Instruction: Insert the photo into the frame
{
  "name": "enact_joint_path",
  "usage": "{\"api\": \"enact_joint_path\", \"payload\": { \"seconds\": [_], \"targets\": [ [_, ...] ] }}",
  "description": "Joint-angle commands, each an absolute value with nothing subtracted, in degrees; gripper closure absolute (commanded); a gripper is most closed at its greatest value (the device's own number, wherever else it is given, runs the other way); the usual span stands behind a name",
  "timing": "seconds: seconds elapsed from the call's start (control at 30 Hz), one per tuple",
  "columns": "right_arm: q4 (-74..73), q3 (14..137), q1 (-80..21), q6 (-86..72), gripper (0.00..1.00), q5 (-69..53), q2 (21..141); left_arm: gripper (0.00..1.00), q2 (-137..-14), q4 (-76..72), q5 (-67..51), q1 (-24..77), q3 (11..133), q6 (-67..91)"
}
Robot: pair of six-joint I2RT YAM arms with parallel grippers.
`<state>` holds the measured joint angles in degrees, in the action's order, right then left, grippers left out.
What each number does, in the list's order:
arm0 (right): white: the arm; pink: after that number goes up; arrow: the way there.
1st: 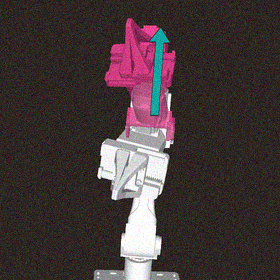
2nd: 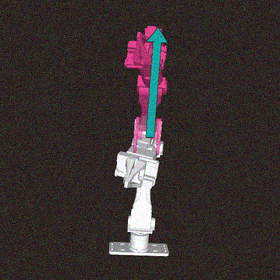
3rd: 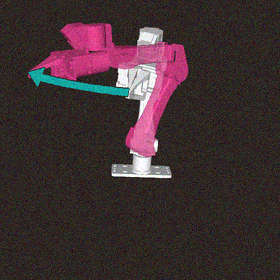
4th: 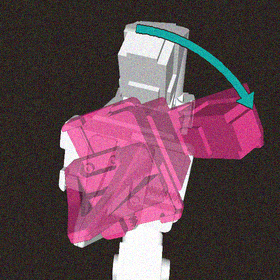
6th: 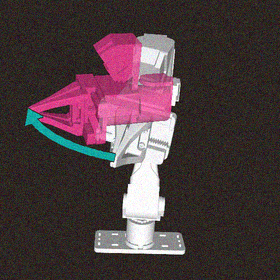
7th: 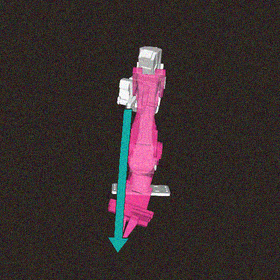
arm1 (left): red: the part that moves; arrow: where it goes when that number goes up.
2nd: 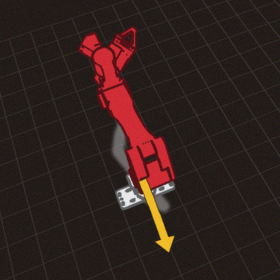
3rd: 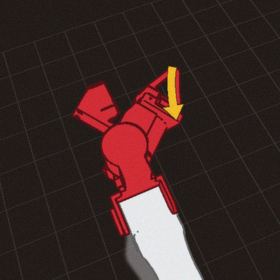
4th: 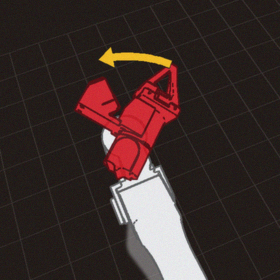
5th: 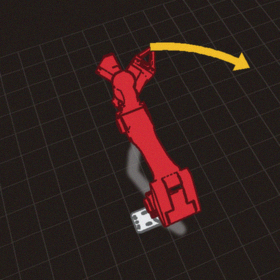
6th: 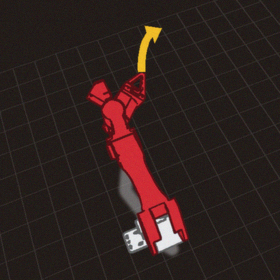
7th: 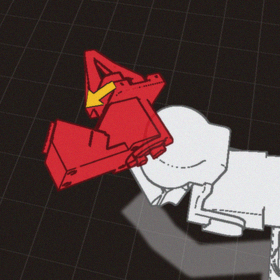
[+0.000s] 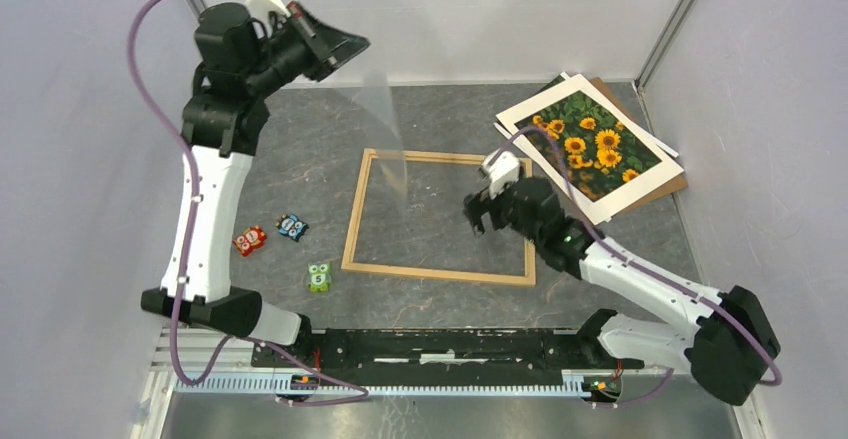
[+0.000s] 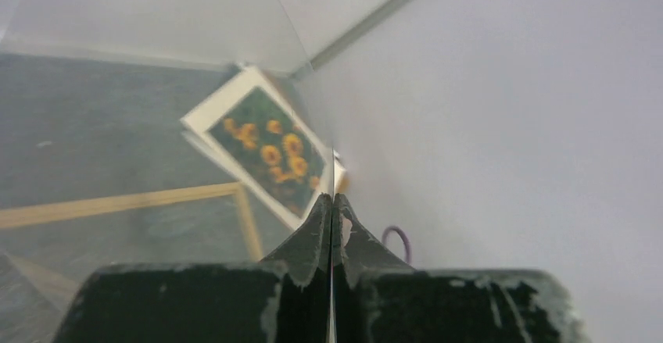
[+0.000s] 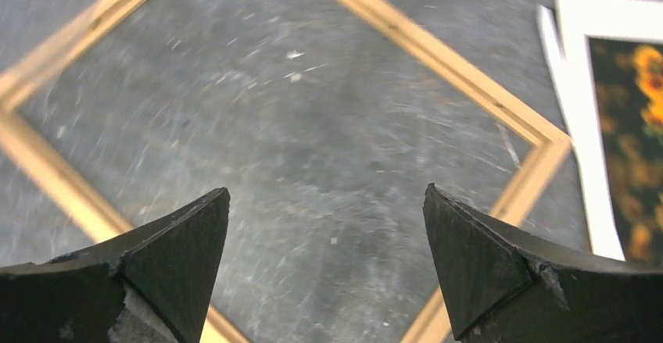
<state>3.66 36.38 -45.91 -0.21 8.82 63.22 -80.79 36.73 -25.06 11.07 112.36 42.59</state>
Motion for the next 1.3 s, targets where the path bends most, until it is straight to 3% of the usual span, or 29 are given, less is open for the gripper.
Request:
{"api": "enact_joint_path", "payload": {
  "seconds": [0.0,0.2,0.33,0.47,0.7,1.27],
  "targets": [
    [-8.4,44.1,-32.9,-15.1,0.02,0.7,63.7,0.98,-86.5,18.3,-32.6,16.2,116.9,57.8],
    [-8.2,43.3,-14.5,-18.2,0.02,-8.6,62.1,0.98,-97.3,14.8,-35.0,20.1,126.4,61.5],
    [-9.2,43.6,-6.1,-18.3,0.02,-17.5,64.6,0.98,-92.8,11.7,-36.5,13.5,110.3,61.1],
    [-5.5,41.3,-3.7,-21.7,0.02,-21.0,65.6,0.98,-89.8,3.9,-37.2,6.5,86.7,63.6],
    [6.7,35.6,-0.5,-28.6,0.02,-31.3,71.0,0.98,-96.9,-8.1,-42.0,2.4,66.9,65.9],
    [17.6,26.5,0.8,-38.0,0.12,-40.1,78.8,0.98,-100.3,5.3,-40.9,-5.6,59.4,58.2]
  ]
}}
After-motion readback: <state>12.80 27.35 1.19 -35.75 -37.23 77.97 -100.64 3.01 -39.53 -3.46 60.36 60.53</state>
